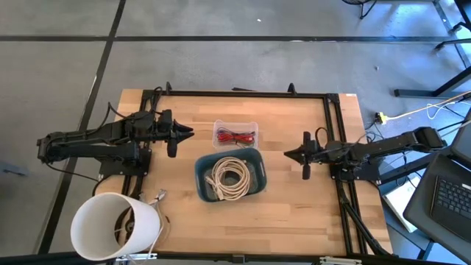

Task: Pick & Place USB Port
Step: Return to Home Position

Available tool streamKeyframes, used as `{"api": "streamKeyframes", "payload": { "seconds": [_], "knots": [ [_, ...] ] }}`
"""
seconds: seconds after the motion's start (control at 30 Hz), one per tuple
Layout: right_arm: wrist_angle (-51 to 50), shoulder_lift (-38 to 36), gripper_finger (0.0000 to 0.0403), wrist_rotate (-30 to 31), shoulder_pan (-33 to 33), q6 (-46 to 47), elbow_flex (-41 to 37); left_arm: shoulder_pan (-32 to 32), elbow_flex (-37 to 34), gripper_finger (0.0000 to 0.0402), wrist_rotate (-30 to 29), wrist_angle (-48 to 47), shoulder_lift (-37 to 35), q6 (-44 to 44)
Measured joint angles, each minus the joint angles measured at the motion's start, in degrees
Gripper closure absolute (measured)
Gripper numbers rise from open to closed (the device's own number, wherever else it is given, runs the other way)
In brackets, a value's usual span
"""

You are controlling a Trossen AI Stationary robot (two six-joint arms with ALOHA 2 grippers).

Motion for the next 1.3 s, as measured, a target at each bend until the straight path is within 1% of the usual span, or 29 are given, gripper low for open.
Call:
{"api": "streamKeyframes", "payload": {
  "seconds": [0.07,0.13,0.27,0.37,0.53,0.67,0.77,0.83,1.03,1.13,1.3],
  "knots": [
    [-3.5,-2.6,0.0394,-2.1,0.0,-0.4,-0.1,0.0,0.0,0.0316,0.0,0.0,0.0,0.0],
    [-4.3,-5.0,0.0391,-3.3,0.0,-2.4,-0.1,0.0,0.0,0.0316,0.0,0.0,0.0,0.0],
    [-5.0,-10.3,0.0397,-3.3,0.0,-5.8,-0.1,0.0,0.0,0.0315,0.0,0.0,0.0,0.0],
    [-8.2,-15.4,0.0399,-3.4,0.0,-6.8,-0.1,0.0,0.0,0.0315,0.0,0.0,0.0,0.0],
    [-14.2,-23.4,0.0391,-3.9,0.0,-7.4,-0.1,0.0,0.0,0.0315,0.0,0.0,0.0,0.0],
    [-20.0,-29.0,0.0398,-7.0,0.0,-7.5,-0.1,0.0,0.0,0.0315,0.0,0.0,0.0,0.0],
    [-21.8,-32.6,0.0398,-12.2,0.0,-7.7,-0.1,0.0,0.0,0.0315,0.0,0.0,0.0,0.0],
    [-22.2,-33.9,0.0394,-14.6,0.0,-7.7,-0.1,0.0,0.0,0.0315,0.0,0.0,0.0,0.0],
    [-21.8,-36.2,0.0396,-14.6,0.0,-8.0,-0.1,0.0,0.0,0.0315,0.0,0.0,0.0,0.0],
    [-22.1,-36.1,0.0397,-14.6,0.0,-5.8,-0.1,0.0,0.0,0.0315,0.0,0.0,0.0,0.0],
    [-22.0,-35.9,0.0382,-14.6,0.0,-4.5,-0.1,0.0,0.0,0.0315,0.0,0.0,0.0,0.0]
  ]
}}
